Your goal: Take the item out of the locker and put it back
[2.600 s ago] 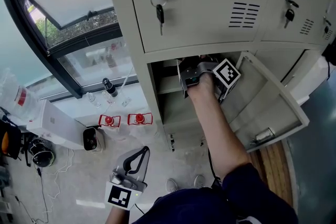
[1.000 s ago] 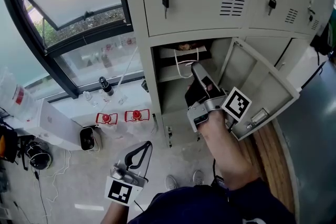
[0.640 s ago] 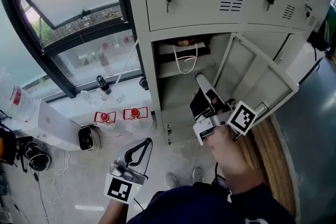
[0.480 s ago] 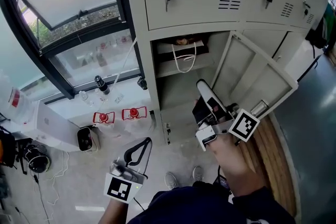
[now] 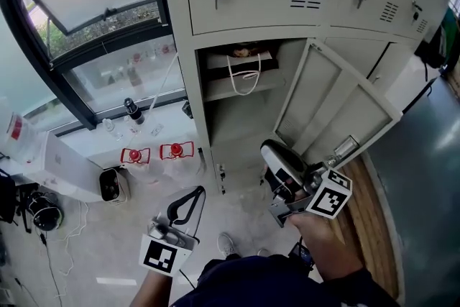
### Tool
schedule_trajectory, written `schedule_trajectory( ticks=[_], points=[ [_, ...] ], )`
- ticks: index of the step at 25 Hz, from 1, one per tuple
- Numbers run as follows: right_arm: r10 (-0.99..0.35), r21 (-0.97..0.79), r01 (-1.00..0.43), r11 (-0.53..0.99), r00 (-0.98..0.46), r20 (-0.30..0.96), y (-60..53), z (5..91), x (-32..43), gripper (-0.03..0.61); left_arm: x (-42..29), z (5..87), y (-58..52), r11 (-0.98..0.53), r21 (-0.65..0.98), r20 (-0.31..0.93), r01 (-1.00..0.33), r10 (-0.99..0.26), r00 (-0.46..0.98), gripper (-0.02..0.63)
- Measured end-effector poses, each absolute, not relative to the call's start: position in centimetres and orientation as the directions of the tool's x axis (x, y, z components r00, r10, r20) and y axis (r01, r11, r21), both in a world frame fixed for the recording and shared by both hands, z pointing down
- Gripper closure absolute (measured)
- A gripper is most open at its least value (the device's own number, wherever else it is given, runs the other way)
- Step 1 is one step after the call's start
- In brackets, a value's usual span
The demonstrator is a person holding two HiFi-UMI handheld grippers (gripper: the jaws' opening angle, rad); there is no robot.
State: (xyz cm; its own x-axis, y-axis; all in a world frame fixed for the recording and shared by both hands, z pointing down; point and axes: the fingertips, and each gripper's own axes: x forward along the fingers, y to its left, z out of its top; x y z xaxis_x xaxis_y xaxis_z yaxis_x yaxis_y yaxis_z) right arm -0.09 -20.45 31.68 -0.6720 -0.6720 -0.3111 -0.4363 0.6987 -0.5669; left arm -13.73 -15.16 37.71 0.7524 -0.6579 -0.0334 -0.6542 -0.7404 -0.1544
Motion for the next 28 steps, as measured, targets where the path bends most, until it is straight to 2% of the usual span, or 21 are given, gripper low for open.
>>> schedule_trajectory(
  ticks=[13, 28],
  points=[
    [-0.594, -0.493, -0.438, 0.752, -0.775, -0.218, -11.2, 34.0, 5.5, 0.546, -4.3, 37.1, -7.8, -0.731, -0.21, -0.017, -0.649, -0.661, 0.75, 0.611],
    [-0.5, -0.24, -0.469, 0.85, -0.861, -0.089, -1.6, 35.3, 9.8, 0.558, 0.5, 37.2, 2.0, -0.633, -0.195, 0.002, -0.749, -0.764, 0.645, 0.611]
  ],
)
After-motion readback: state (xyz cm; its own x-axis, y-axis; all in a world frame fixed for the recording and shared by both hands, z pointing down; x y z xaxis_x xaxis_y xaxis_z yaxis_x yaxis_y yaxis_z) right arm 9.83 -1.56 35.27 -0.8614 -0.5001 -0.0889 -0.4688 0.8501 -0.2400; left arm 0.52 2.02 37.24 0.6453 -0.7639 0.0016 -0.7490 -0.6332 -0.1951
